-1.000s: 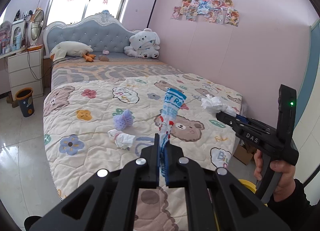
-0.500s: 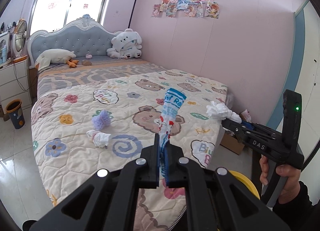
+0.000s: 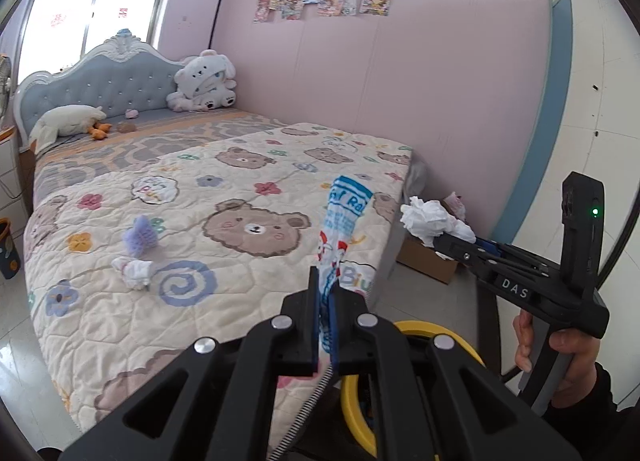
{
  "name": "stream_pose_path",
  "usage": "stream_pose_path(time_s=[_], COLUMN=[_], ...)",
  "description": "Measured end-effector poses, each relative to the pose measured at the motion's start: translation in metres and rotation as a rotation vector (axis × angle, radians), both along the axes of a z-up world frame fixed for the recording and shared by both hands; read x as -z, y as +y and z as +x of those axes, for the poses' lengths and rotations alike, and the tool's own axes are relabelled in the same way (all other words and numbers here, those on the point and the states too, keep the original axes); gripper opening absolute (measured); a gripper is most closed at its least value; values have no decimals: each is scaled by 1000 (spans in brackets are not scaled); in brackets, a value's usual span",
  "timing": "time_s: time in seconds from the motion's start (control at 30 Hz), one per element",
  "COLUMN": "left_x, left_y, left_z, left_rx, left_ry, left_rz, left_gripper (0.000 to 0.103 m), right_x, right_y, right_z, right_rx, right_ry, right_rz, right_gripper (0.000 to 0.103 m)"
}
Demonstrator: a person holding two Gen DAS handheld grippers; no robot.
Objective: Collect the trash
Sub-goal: 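Carry the wrapper and white bundle in both grippers over the yellow bin, then open the left gripper to drop the wrapper while the right gripper drops the white bundle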
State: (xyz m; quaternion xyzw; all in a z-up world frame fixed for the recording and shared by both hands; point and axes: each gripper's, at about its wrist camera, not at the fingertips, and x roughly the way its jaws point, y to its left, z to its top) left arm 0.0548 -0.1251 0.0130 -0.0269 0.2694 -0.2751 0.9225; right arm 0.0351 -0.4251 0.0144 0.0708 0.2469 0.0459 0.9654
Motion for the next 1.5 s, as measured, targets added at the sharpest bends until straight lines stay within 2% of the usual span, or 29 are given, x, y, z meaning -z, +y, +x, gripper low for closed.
stream_pose_path(time_s=[0.27, 0.73, 1.13, 1.33, 1.5], left_x=[16, 57, 95, 105, 105], left_y=[-39, -89, -112, -116, -115], left_z=[-3, -7, -8, -11, -13], left_rx=[86, 192, 271, 288, 310], left_ry=[45, 149, 323, 360, 364], left_rz=[14, 65, 93, 97, 77], left_gripper=[3, 3, 3, 3, 3], right_x=[8, 52, 89, 105, 105], right_y=[-27, -66, -89, -99, -103], right_z=[-24, -55, -69, -72, -74], right_rx=[49, 97, 116, 125, 138], right_ry=[25, 110, 197, 226, 225], right_rz=[34, 154, 259, 324, 330], right_gripper=[34, 34, 35, 36, 39])
